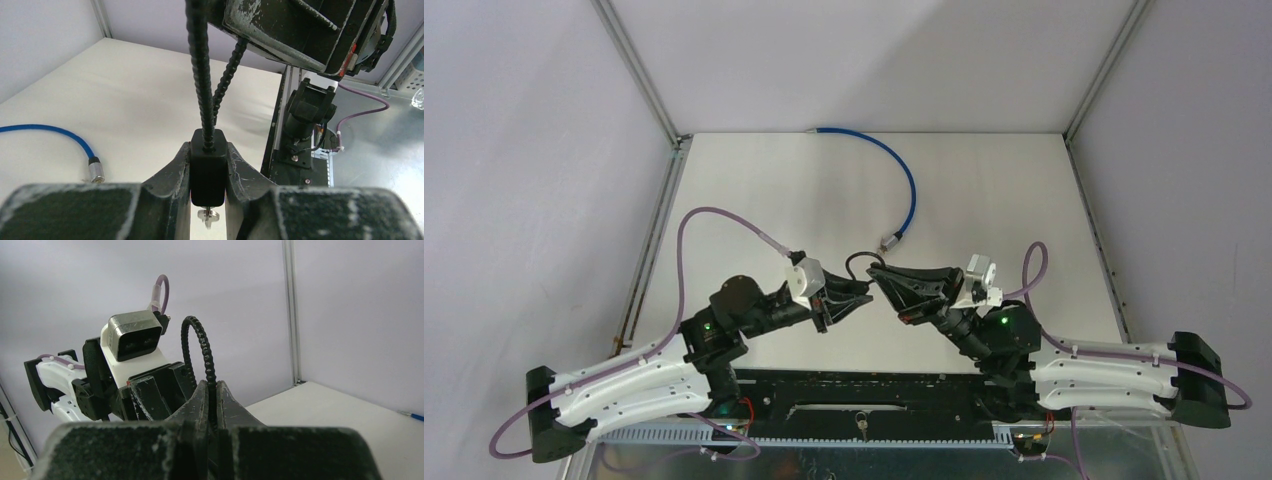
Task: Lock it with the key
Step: Lock the lock.
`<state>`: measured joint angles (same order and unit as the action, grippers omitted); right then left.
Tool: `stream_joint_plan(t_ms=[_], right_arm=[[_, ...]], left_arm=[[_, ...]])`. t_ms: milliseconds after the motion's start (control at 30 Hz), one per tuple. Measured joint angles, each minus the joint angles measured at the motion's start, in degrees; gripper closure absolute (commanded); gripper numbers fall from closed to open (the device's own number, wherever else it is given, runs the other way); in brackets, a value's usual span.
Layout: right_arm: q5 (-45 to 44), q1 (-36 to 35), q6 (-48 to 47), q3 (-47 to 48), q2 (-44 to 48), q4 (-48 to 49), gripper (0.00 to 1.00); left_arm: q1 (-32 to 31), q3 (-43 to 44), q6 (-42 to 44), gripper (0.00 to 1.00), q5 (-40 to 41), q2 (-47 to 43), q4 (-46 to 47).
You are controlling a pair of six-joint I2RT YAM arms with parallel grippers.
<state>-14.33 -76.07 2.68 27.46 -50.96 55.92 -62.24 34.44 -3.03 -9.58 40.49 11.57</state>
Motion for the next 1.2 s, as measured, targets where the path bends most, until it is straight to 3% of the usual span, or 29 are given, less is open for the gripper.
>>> stream_joint_plan(t_ms=[500, 1200], right_arm=[[-3.15, 0.09, 4.92, -5.6, -1.57, 9.94, 1.0], [-3.52, 0.15, 4.59, -6.29, -2.27, 11.04, 0.97]], left_arm=[[0.0, 0.0, 0.0, 1.0, 0.94, 0.02, -2.27], [0.0, -0.61, -0.02, 1.0, 1.84, 0.68, -1.62]])
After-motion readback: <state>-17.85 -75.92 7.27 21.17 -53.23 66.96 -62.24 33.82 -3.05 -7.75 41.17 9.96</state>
